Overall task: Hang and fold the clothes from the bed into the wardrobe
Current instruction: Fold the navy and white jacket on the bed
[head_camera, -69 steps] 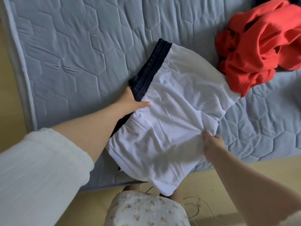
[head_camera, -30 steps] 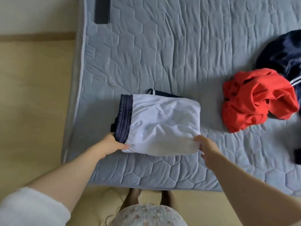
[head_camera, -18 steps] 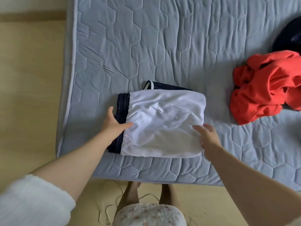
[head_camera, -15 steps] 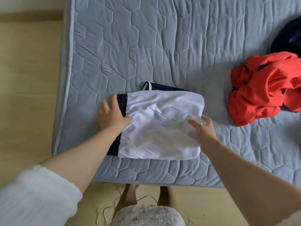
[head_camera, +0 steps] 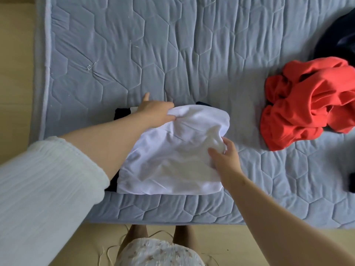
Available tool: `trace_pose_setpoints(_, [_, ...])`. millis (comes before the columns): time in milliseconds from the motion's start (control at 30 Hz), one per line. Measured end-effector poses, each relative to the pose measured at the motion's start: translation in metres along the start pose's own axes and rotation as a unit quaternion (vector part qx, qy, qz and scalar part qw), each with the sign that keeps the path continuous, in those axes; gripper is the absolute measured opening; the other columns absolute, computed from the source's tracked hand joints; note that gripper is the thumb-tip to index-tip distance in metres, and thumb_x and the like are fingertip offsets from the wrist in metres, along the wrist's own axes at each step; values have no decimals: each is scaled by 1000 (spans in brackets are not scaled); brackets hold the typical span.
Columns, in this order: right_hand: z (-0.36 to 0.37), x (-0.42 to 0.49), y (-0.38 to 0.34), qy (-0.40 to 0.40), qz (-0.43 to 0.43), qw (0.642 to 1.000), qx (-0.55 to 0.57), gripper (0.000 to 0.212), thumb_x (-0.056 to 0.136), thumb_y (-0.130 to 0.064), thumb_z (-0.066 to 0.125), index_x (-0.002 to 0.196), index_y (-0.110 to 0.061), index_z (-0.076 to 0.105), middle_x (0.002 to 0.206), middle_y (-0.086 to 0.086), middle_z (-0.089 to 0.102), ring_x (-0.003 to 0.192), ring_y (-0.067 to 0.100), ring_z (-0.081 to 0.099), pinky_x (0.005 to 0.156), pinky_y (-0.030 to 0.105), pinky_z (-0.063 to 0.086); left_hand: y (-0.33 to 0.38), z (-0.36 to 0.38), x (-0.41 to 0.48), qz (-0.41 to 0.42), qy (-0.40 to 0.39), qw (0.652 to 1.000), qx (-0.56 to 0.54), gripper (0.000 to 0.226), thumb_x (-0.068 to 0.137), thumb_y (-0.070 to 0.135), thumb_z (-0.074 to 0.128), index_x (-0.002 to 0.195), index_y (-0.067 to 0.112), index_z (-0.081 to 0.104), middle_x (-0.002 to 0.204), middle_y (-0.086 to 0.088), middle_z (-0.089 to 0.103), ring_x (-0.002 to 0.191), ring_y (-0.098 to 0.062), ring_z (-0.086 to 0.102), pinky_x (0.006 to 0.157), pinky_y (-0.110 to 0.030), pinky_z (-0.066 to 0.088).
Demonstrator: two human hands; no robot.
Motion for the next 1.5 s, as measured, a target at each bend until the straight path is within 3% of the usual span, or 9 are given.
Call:
trace_pose_setpoints(133, [-10, 0, 4, 4, -7, 999, -53, 1, 89, -23, 58, 89, -21, 58, 85, -2, 60, 74, 14, 58, 57, 23, 45, -5, -8, -15, -18, -28, 985, -170, 39, 94, 47, 44, 64, 21, 42, 70, 9, 50, 69, -14, 49, 56, -23, 31])
trace_pose_setpoints(400, [13, 14, 1, -20, 54, 997, -60, 19, 85, -21, 63, 98, -18, 49, 81, -1, 52, 63, 13, 51, 43, 19, 43, -44, 15, -39, -143, 3, 986, -84, 38, 90, 58, 37, 100, 24, 49, 117, -6, 59, 108, -26, 53, 74, -30, 30])
trace_pose_setpoints(667, [29, 21, -19, -5, -30, 980, -196, 31, 92, -34, 48, 74, -8, 50, 63, 0, 43, 62, 19, 41, 53, 29, 32, -100, 37, -86, -170, 26, 970, -170, 50, 86, 58, 49, 62, 17, 34, 61, 3, 46, 74, -23, 53, 58, -29, 30])
trace_pose_setpoints(833, [14, 26, -2, 78, 30, 956, -280, 34, 92, -38, 43, 118, -18, 52, 119, 11, 51, 113, 34, 47, 91, 39, 38, -96, 53, -81, -219, 25, 969, -111, 45, 85, 66, 40, 117, 37, 50, 129, 4, 50, 127, -24, 35, 101, -47, 21])
trace_pose_setpoints(933, [21, 26, 6, 63, 55, 975, -208, 62, 84, -47, 56, 136, -19, 37, 136, 10, 42, 120, 32, 46, 101, 42, 38, -115, 63, -130, -348, 175, 900, -195, 61, 76, 67, 52, 128, 38, 42, 143, 6, 35, 134, -23, 26, 107, -53, 17])
trace_pose_setpoints(1067, [35, 21, 24, 21, 107, 981, -163, 77, 80, -57, 59, 137, -13, 32, 131, 10, 47, 111, 31, 51, 89, 36, 42, -141, 118, -185, -495, 164, 737, -430, 96, 66, 59, 72, 142, 25, 25, 147, -5, 28, 132, -31, 32, 108, -48, 30])
trace_pose_setpoints(1167, [41, 23, 29, 14, 104, 978, -179, 77, 79, -60, 58, 133, -11, 34, 123, 9, 50, 103, 29, 51, 87, 36, 40, -141, 139, -179, -452, 124, 662, -585, 89, 64, 49, 79, 135, 15, 36, 129, -4, 48, 114, -27, 51, 99, -43, 43])
trace_pose_setpoints(1367, [45, 20, 22, 14, 71, 976, -205, 52, 84, -55, 55, 115, -14, 51, 92, 3, 57, 89, 28, 53, 80, 34, 40, -128, 145, -180, -350, -42, 644, -679, 66, 47, 54, 78, 102, 21, 63, 95, -1, 71, 85, -18, 68, 66, -28, 54])
trace_pose_setpoints(1500, [53, 0, 6, 3, 35, 978, -203, 36, 85, -52, 54, 101, -20, 55, 83, -1, 58, 85, 26, 55, 79, 34, 41, -137, 131, -198, -353, -18, 619, -702, 39, 62, 44, 79, 91, 21, 67, 76, 1, 74, 71, -19, 71, 55, -26, 52])
Point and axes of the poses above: each hand's wrist, its own x-axis towards the middle knuckle, its own z-axis out of the palm, y = z × x, the point moved 8 cm from there along x, towards the middle knuckle
